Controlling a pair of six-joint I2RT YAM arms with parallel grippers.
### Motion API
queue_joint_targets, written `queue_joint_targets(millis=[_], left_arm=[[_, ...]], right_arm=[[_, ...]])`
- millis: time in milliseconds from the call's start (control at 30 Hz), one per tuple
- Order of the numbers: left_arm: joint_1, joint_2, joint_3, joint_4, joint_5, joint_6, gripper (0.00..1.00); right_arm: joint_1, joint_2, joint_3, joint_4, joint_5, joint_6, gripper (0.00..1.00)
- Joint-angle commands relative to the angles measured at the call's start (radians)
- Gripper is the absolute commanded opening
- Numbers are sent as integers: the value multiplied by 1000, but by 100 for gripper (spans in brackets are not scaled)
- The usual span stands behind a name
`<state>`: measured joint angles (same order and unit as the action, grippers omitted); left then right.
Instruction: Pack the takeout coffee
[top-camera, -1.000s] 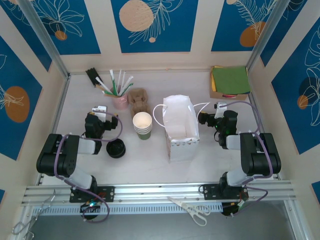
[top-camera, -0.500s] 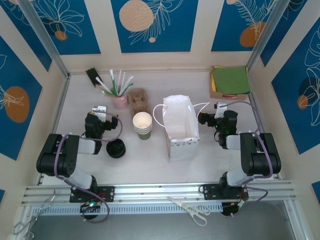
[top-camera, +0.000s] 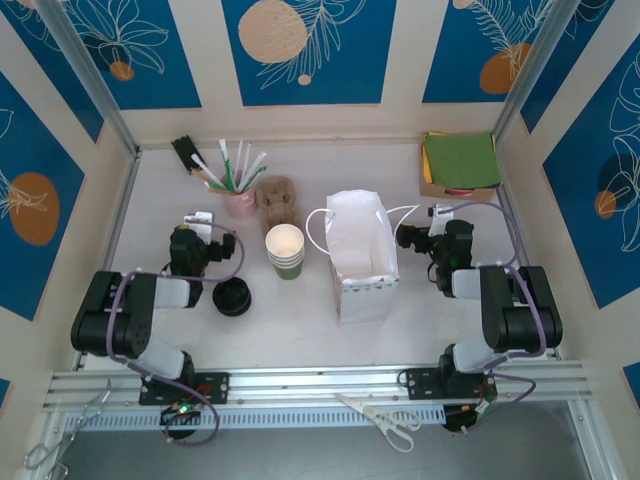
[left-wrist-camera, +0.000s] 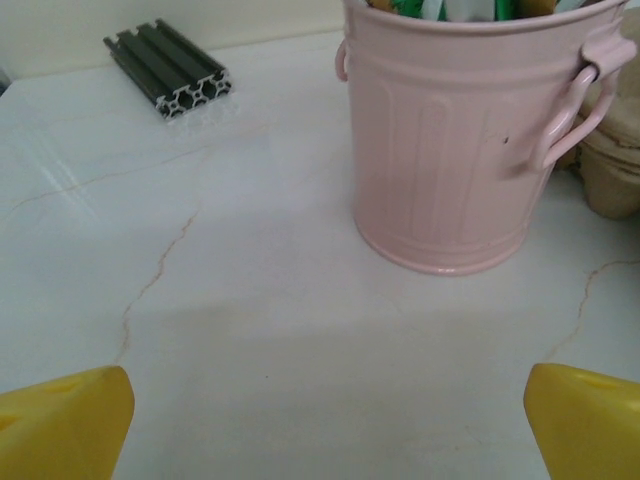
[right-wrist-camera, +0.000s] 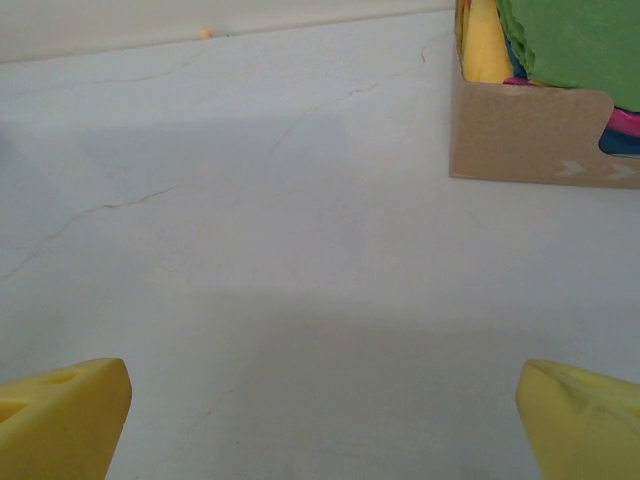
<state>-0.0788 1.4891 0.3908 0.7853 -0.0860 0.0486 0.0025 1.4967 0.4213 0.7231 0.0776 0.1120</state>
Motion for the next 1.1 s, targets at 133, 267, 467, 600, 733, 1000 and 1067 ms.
queue_joint_targets(millis=[133,267,467,600,733,1000,1067], left_arm=[[11,-280,359,-763,-181,-219,100],[10,-341,525,-1061,-100,-358,100],[14,-467,540,-1147,139,-446,100],[10,-483,596,-1311,200,-515,100],[-18,-541,573,-1387,231,-550,100],[-197,-592,583,-1558,196,-573,100],[-233,-584,604,-1619,190,-575,100]], right_arm=[[-3,-235,232,-580,205,287,99],[-66,-301,368,-839,47,385,99],[-146,-383,420,-966,-182,502,99],[-141,-459,451,-1017,-319,494,99],[-81,-567,483,-1111,-350,468,99],[315,-637,752,-1573,11,505,99],[435,-634,808,-1654,111,525,99]])
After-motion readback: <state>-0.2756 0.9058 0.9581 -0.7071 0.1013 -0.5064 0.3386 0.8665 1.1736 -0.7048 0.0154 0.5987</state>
